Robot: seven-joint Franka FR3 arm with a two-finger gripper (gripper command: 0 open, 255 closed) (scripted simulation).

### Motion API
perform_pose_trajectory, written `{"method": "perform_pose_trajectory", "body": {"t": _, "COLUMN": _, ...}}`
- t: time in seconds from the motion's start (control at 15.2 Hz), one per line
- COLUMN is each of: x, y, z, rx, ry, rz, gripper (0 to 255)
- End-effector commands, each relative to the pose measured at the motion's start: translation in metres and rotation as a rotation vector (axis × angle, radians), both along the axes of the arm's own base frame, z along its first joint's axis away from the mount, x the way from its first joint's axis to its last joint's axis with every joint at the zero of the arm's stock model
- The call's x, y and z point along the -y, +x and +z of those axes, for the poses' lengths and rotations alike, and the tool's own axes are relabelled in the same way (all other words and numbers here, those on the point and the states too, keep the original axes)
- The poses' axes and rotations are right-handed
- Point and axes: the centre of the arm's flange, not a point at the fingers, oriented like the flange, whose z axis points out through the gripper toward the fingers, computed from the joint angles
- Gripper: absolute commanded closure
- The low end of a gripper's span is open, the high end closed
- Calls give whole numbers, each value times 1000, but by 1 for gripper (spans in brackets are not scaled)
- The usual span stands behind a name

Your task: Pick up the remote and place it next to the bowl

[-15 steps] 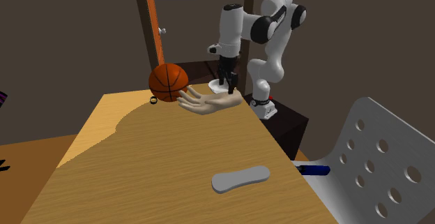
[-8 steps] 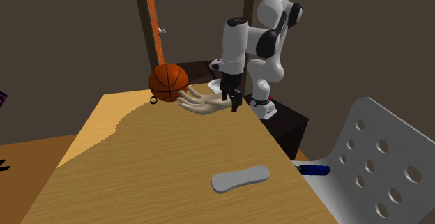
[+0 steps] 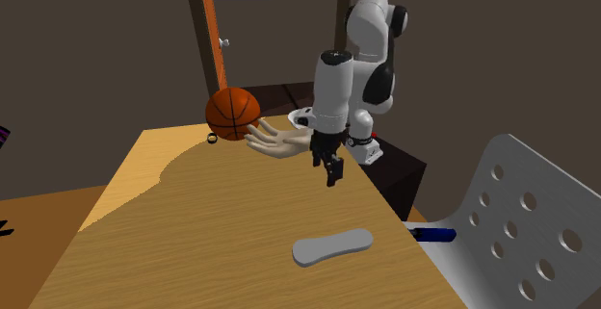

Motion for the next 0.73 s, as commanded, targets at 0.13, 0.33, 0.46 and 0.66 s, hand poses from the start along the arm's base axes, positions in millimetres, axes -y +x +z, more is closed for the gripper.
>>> {"method": "perform_pose_trajectory", "body": {"t": 0.13, "x": -45, "y": 20, "z": -20, "rx": -3, "ry": 4, "rz": -18, "gripper": 0}}
{"method": "perform_pose_trajectory", "body": {"t": 0.33, "x": -78, "y": 36, "z": -36, "rx": -5, "ry": 7, "rz": -30, "gripper": 0}}
{"method": "perform_pose_trajectory", "body": {"t": 0.46, "x": -99, "y": 47, "z": -46, "rx": -7, "ry": 9, "rz": -38, "gripper": 0}}
{"method": "perform_pose_trajectory", "body": {"t": 0.66, "x": -131, "y": 64, "z": -62, "rx": -10, "ry": 12, "rz": -50, "gripper": 0}}
